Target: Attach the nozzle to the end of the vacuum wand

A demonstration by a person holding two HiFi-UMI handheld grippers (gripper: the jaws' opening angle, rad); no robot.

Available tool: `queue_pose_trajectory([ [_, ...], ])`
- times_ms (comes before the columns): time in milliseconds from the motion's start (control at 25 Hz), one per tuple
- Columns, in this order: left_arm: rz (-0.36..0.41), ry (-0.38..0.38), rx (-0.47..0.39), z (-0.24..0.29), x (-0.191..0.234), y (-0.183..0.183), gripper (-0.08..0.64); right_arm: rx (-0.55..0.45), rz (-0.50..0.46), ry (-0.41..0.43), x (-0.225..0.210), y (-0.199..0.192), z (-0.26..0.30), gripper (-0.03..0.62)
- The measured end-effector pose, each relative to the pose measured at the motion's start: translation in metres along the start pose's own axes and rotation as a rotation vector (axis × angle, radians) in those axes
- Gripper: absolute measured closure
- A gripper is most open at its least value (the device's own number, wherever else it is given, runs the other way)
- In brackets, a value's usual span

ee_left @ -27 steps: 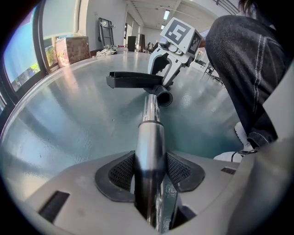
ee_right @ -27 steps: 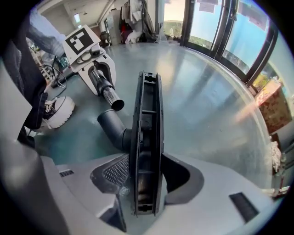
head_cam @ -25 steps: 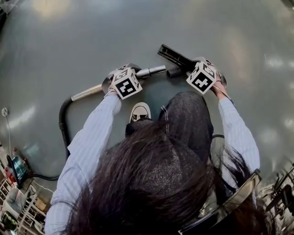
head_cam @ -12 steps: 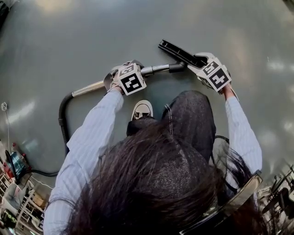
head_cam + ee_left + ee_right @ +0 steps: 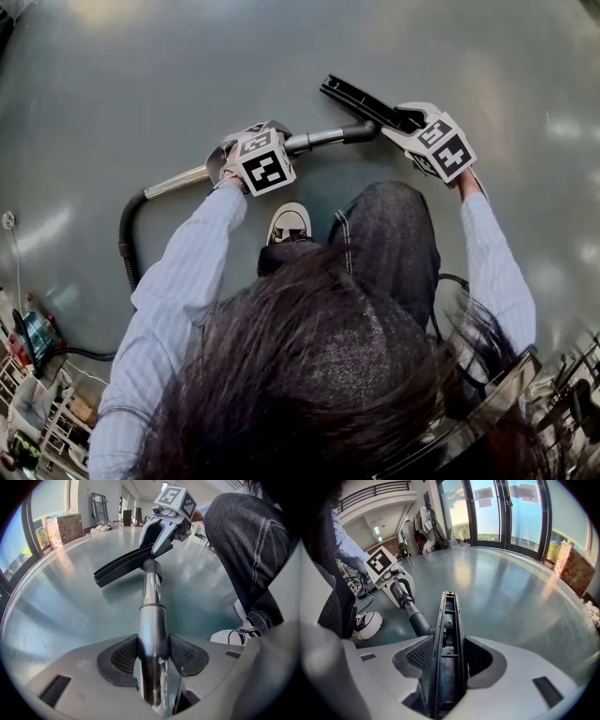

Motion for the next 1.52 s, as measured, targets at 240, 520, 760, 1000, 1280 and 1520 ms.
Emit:
queue_pose_trajectory([
  [240,0.022,0.003,0.037,0.009,-0.001,0.008,0.365,0.016,-0.016,-0.010,-0.007,-0.003,0.003,0.383],
  [520,0.050,-0.024,0.039,0.007,-0.009,0.015,0.365,0.045,-0.035,0.004,-0.005,-0.003,-0.007,0.383],
  [760,0.044,-0.024,0.037,0.018,-0.005,0.006,0.365,-0.054,-0.017,0.036,0.000,0.001,0.008,0.383],
  [1000,0.053,-0.010,0.062,0.015,-0.005,0.014,0.365,-0.051,-0.011,0.023,0.005,0.008,0.007,0.383],
  [1280,-0.021,-0.040,0.005,0.017,-0.004,0.008,0.365,0.131,-0.121,-0.024,0.008,0.008,0.013,0.382],
  [1520,-0.057,-0.008,-0.026,0.015,-0.007,0.003,0.365,0.267,-0.163,-0.060,0.015,0.002,0.011,0.382],
])
Point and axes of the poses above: the fingertips, and each gripper's own axes: z forward along the fingers, x to its left, y out of its top, the point moved 10 cm from there along -z, backward along the fingers, and after that the axes turned 14 degrees about y, right-handed, at the moved point
